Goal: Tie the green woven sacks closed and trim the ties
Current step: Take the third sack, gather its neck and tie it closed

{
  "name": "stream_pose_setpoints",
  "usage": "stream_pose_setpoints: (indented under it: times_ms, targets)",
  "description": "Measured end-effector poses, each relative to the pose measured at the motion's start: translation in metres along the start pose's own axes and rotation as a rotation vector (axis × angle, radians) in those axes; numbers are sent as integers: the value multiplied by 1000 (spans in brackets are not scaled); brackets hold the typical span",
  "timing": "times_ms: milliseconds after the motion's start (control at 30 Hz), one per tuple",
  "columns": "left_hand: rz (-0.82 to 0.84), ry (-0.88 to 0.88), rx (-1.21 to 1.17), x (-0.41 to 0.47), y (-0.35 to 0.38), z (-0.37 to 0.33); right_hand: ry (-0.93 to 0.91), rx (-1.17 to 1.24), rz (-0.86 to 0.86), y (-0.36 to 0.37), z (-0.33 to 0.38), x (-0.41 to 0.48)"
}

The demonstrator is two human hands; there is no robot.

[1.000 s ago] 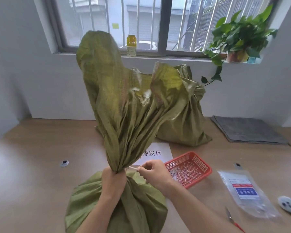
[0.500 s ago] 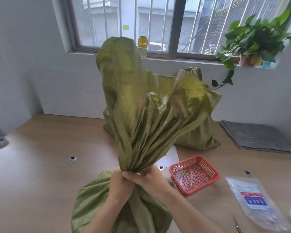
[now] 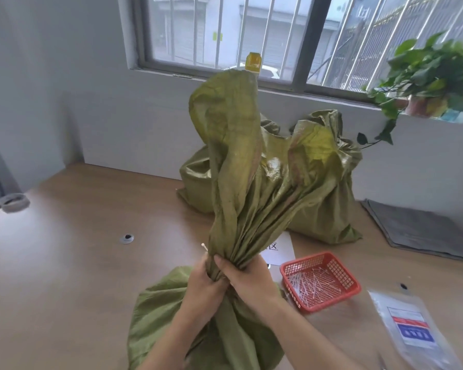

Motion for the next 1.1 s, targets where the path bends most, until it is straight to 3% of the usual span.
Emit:
stream_pose_setpoints:
  times_ms: [100,433,733,800,933,1100]
  targets:
    - [107,-34,-32,-5,-8,7,109,56,1,-2,-8,6]
    - [-60,10,-43,-12,-18,13,150,228,114,3,-4,2]
    - [-153,-15,-103,-12,-20,10,115,-14,335,-21,-3,-4]
    - [-185,-25,-128,-11,-21,9,77,2,319,-24,-8,-5]
    - [-235,-54,-184,-11,-20,4,-58,-128,79,-22,-7,-10]
    - [-225,-102,-163,-9,-18,4,-558,-412,-120,-12,9,-22]
Point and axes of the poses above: each hand's wrist, its own x-axis towards the middle knuckle, its own y-axis out of the palm, z = x × y, the point moved 3 cm from there along x, towards the middle knuckle, and after that the axes turned 8 degrees about -x, right-handed, at the moved point
